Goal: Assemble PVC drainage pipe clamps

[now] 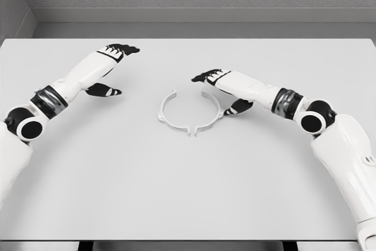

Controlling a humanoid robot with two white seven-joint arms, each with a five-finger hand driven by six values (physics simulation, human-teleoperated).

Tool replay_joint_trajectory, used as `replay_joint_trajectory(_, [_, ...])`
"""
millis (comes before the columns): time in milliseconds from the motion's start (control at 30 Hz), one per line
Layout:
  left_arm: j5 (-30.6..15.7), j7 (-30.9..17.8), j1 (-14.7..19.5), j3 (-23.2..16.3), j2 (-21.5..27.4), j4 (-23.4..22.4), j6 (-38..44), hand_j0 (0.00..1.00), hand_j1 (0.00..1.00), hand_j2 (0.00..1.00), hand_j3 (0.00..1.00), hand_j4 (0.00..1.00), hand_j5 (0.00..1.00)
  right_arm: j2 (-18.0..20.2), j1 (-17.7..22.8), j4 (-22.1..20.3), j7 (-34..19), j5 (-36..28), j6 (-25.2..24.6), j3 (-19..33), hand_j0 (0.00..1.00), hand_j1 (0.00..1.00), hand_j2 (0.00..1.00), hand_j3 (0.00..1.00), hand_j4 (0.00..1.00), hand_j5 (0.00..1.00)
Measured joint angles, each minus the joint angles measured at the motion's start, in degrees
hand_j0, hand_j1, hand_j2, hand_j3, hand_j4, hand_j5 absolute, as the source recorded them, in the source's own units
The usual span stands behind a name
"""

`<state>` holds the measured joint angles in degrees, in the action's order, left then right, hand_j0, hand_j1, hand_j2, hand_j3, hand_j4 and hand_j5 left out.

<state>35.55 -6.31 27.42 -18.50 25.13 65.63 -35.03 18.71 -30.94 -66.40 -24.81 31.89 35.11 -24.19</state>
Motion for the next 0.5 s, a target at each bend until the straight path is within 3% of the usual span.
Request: replay_joint_trajectory(500, [0.0,0.0,0.0,0.0,0.1,0.0,0.0,1.0,1.0,1.0,1.0,1.0,1.0,-1.5,-1.4,0.1,0.0,0.5,0.0,-1.6,1.0,1.0,1.0,1.0,1.0,1.0])
